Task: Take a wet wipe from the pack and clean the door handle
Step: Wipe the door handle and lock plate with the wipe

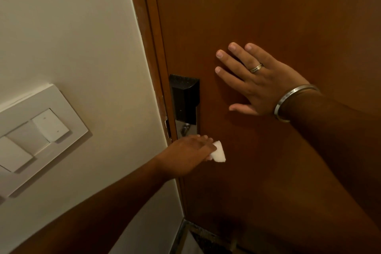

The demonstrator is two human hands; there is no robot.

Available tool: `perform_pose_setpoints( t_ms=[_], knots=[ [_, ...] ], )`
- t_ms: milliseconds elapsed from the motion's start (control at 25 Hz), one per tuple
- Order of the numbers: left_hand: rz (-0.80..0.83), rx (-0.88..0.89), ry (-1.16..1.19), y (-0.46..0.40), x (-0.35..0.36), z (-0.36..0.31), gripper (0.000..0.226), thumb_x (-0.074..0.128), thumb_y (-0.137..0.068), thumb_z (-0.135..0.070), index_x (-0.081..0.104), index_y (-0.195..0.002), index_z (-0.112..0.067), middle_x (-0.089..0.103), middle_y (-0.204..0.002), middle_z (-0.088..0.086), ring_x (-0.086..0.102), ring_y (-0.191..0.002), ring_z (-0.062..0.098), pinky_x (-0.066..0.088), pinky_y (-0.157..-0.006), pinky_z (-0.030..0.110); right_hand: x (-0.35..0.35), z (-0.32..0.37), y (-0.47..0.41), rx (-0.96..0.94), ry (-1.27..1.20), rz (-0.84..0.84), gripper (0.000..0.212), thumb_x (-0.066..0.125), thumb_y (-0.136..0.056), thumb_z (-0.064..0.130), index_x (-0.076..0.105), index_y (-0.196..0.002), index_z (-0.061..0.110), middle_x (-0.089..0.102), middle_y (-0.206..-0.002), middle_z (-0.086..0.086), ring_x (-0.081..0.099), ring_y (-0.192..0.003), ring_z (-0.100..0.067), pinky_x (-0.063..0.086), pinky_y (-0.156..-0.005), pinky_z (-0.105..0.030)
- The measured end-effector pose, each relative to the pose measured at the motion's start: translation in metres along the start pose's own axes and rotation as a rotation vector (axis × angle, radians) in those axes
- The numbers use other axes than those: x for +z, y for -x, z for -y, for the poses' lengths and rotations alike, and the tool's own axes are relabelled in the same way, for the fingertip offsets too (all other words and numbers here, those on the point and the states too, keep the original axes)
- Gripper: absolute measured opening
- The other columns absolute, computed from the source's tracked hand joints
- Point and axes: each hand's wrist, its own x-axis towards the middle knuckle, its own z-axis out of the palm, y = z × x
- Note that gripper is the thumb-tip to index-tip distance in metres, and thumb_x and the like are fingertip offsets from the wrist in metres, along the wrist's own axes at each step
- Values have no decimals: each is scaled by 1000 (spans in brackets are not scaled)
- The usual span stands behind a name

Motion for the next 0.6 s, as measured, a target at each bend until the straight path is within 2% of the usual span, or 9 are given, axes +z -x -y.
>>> perform_pose_setpoints(
  t_ms=[80, 200, 320, 400, 480, 560, 600],
  knots=[
    [-38, -24, -57, 16, -6, 26, 46, 56, -94, -31, 45, -135, -15, 46, -142, 13, 39, -131, 28, 23, -108, 42, 1, 1, 1, 0, 7, -10, 95, 15, -90, 74, 17, -158, 8, 11, -165, -24, 14, -152, -43, 11, -124, -52],
    [-43, -12, -179, 35, -17, 60, 49, 66, -89, -21, 49, -134, -15, 50, -139, 14, 43, -128, 30, 33, -107, 46, 0, 2, 1, -1, 4, -6, 95, 14, -90, 74, 16, -159, 8, 10, -165, -23, 13, -152, -43, 12, -124, -52],
    [-22, 99, -179, 15, -24, 43, 38, 76, -80, -17, 64, -115, -13, 68, -111, 11, 60, -102, 27, 46, -90, 42, 0, 2, 1, 1, -6, 5, 96, 12, -90, 75, 13, -159, 9, 7, -166, -23, 10, -152, -42, 8, -124, -51],
    [-64, 176, -158, -5, -16, 15, 35, 81, -74, -16, 68, -106, -11, 71, -95, 10, 65, -83, 25, 49, -79, 39, 0, 2, 1, 0, 4, 7, 96, 11, -90, 75, 12, -159, 9, 7, -166, -23, 10, -152, -42, 7, -124, -51],
    [-49, 81, -183, -19, -3, -14, 38, 76, -80, -23, 63, -112, -7, 70, -97, 13, 64, -82, 25, 49, -78, 39, 0, 2, 1, -2, -3, 13, 96, 11, -90, 75, 13, -159, 9, 8, -166, -22, 11, -152, -42, 7, -124, -51],
    [-30, -78, -212, -22, 6, -29, 46, 70, -85, -26, 54, -123, -6, 66, -107, 15, 62, -92, 27, 48, -83, 42, 0, 1, 1, -1, -13, 13, 96, 12, -90, 75, 14, -159, 9, 8, -165, -23, 11, -152, -42, 8, -124, -51],
    [-50, -88, -202, -18, 8, -30, 50, 72, -83, -23, 52, -125, -4, 66, -109, 17, 62, -95, 29, 49, -85, 44, 0, 0, 1, -2, -14, 14, 96, 11, -90, 75, 13, -159, 9, 8, -165, -23, 11, -152, -43, 8, -124, -51]
  ],
)
